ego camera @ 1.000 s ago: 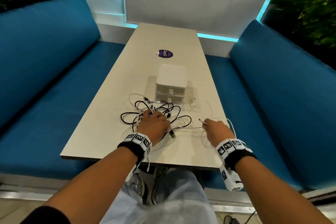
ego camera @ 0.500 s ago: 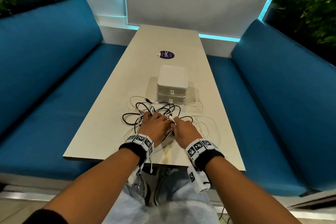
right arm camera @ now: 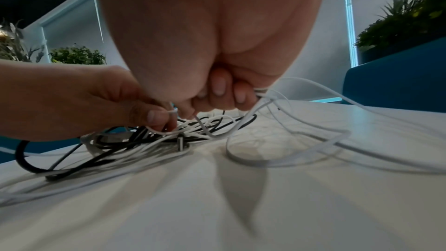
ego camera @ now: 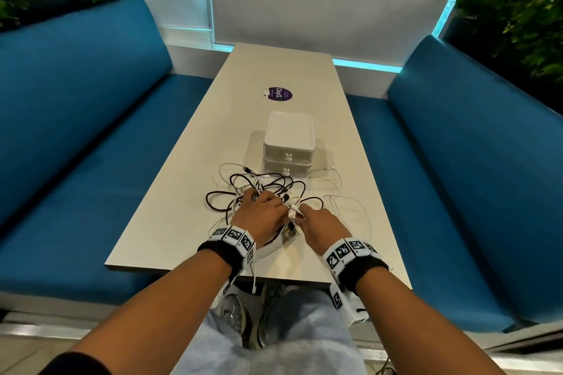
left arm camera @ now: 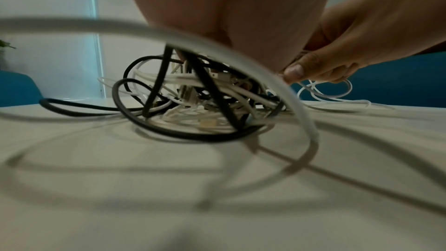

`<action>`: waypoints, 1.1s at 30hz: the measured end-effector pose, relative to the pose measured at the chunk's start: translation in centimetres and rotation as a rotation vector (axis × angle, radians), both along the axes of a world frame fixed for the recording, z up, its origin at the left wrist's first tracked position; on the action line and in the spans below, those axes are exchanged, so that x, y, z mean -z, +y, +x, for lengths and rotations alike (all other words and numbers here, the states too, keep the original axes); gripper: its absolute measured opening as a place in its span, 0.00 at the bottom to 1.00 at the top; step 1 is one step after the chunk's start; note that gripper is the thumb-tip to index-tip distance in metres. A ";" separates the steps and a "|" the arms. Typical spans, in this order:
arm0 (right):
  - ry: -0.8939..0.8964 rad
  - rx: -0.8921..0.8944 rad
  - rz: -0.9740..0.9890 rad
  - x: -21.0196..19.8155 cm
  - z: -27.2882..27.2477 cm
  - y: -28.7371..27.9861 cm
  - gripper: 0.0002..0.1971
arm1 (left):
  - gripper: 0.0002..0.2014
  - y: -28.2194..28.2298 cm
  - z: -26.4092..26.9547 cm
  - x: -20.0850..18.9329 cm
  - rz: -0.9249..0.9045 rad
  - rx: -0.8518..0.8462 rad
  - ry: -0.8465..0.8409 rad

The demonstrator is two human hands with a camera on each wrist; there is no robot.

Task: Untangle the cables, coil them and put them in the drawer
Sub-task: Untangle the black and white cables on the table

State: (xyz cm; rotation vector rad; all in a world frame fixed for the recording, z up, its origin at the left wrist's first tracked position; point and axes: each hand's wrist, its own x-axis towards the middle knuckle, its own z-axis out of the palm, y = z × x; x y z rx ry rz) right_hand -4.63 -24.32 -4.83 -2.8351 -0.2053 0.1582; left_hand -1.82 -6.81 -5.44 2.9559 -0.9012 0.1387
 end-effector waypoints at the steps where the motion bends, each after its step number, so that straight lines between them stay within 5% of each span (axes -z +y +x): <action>1: -0.007 0.002 -0.034 0.0 0.0 -0.3 0.13 | 0.14 0.0 0.1 0.0 0.010 -0.002 -0.005; 20: 0.035 0.190 -0.302 -0.8 -0.5 -6.0 0.13 | 0.14 0.1 0.2 0.1 0.007 -0.067 0.009; 27: -0.067 0.217 -0.102 -1.0 -0.4 -2.7 0.14 | 0.14 -0.5 0.2 0.1 0.024 -0.080 -0.016; 33: -0.044 0.039 0.094 -1.2 0.0 1.1 0.13 | 0.13 -0.8 0.0 -0.2 0.020 -0.079 -0.027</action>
